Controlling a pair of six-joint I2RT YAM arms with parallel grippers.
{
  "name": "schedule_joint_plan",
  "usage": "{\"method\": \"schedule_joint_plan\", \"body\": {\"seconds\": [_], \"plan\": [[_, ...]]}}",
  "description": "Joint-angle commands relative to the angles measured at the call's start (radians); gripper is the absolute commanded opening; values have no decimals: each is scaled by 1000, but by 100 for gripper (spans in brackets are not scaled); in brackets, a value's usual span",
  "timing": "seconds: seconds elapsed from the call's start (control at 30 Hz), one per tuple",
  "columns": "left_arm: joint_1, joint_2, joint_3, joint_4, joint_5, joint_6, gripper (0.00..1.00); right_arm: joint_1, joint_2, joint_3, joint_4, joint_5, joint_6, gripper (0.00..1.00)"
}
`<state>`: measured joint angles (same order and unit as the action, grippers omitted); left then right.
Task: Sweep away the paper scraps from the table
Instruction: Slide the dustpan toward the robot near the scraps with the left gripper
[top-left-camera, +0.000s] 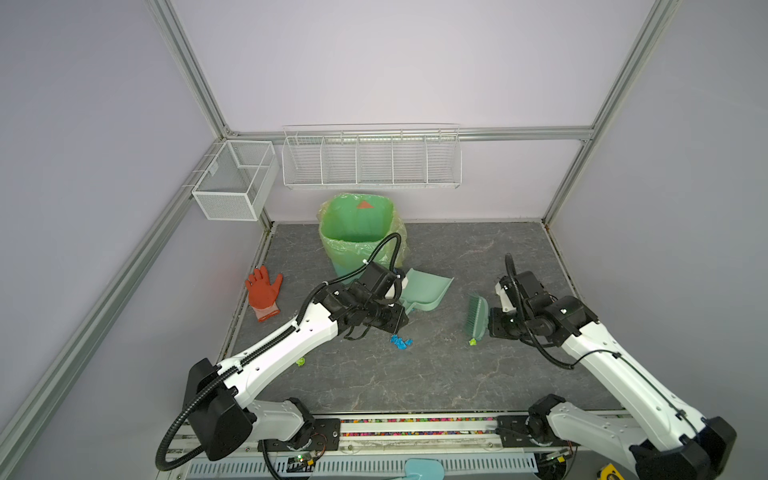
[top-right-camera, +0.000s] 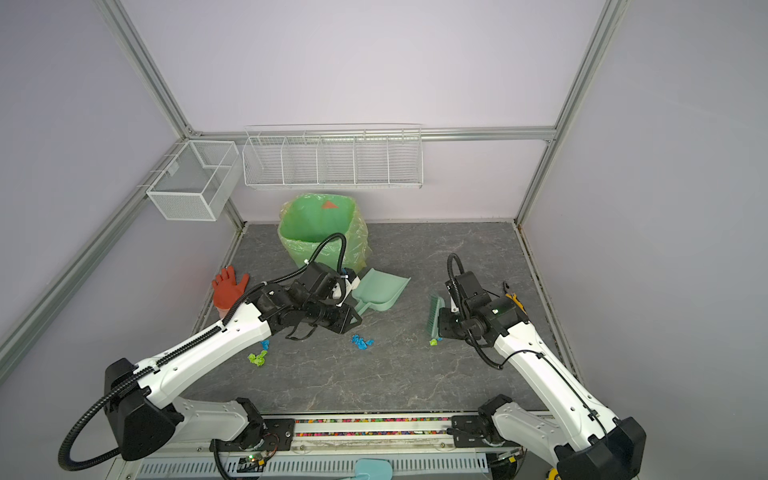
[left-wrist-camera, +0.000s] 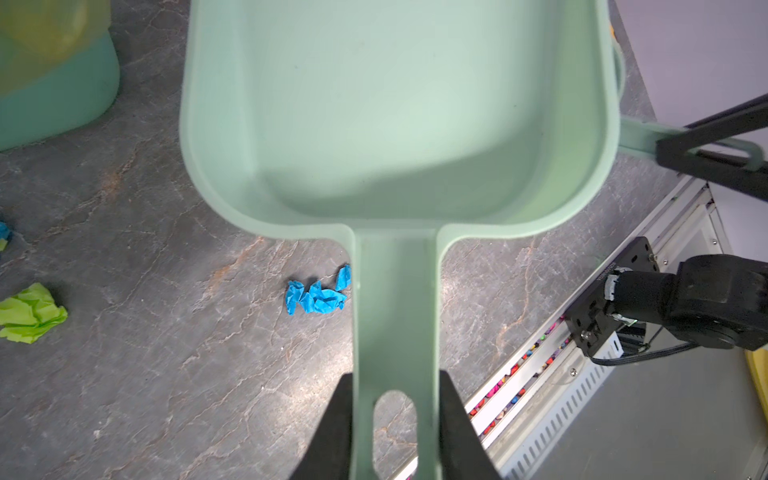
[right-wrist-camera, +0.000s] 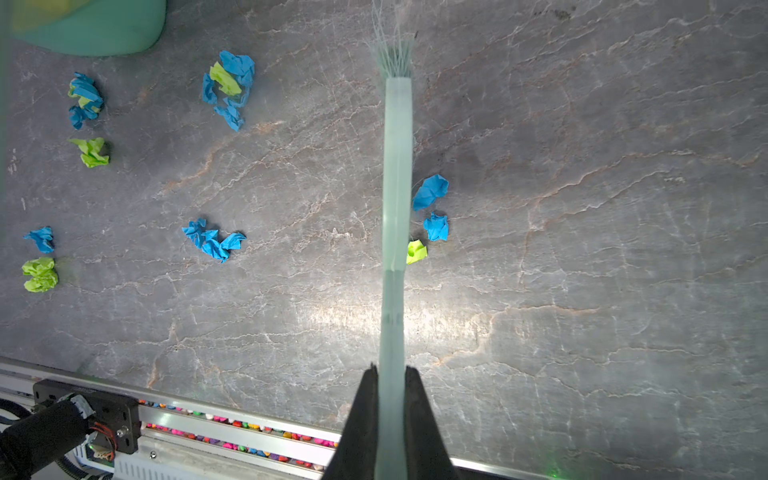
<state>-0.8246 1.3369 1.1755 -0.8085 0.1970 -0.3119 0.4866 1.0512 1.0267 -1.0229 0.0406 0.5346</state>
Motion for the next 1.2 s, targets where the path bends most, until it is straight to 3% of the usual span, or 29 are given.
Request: {"method": "schedule_joint_plan", "body": {"seconds": [0.0,0.37,0.9,1.17], "plan": [[-4,14,38,4,-33,45,0,-14,-24,51,-83,43,-34,7],[-82,82,35,-59,-61,121,0,-84,-54,79,-179,104,-65,7],[-174,71,-55,-93,-45,145,0,-111,-15,126,-242,180,-68,7],[-223,93,-57,-98,-42,136,0,-118,-27,163,-195,89,-31,7]]}}
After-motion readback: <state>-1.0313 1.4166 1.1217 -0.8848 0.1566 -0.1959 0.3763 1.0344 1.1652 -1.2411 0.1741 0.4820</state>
